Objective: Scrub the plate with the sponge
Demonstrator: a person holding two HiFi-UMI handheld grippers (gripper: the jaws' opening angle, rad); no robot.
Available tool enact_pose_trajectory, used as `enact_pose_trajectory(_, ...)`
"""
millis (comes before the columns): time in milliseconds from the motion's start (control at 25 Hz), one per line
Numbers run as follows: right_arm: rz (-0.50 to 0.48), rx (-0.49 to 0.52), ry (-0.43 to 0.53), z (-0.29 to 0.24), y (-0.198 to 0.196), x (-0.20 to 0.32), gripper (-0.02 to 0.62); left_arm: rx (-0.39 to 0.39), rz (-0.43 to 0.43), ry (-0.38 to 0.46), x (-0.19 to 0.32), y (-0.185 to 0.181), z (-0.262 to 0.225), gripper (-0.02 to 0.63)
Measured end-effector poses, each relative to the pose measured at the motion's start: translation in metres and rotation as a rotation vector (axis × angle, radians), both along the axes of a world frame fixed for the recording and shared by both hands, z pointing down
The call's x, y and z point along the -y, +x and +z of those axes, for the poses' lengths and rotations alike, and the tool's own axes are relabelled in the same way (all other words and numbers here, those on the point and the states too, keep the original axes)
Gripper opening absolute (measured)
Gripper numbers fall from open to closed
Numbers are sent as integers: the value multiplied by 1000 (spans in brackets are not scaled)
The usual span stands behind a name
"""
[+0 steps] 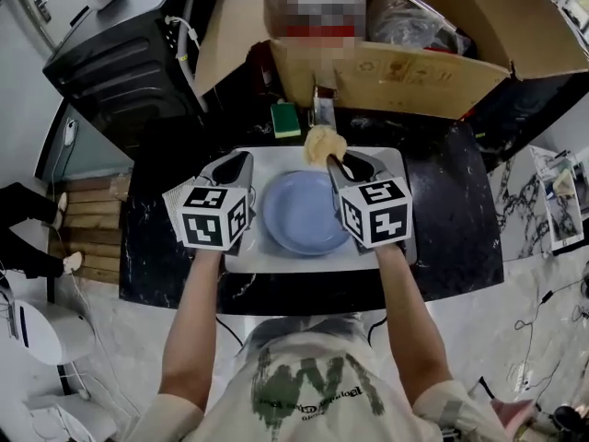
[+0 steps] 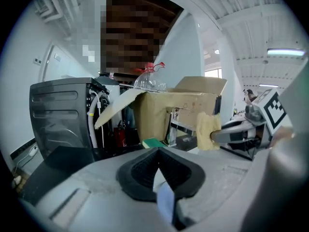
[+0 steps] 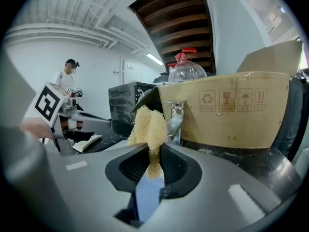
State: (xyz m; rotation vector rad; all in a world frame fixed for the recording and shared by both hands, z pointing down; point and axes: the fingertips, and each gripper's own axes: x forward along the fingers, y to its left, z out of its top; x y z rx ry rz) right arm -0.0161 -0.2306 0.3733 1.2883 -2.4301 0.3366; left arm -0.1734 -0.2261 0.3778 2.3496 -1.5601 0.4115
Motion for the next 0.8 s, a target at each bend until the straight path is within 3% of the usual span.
enact_pose_trajectory(800,-130,-189,-285,119,-52,-11,63,-6,103,-26,1,-8,37,-2)
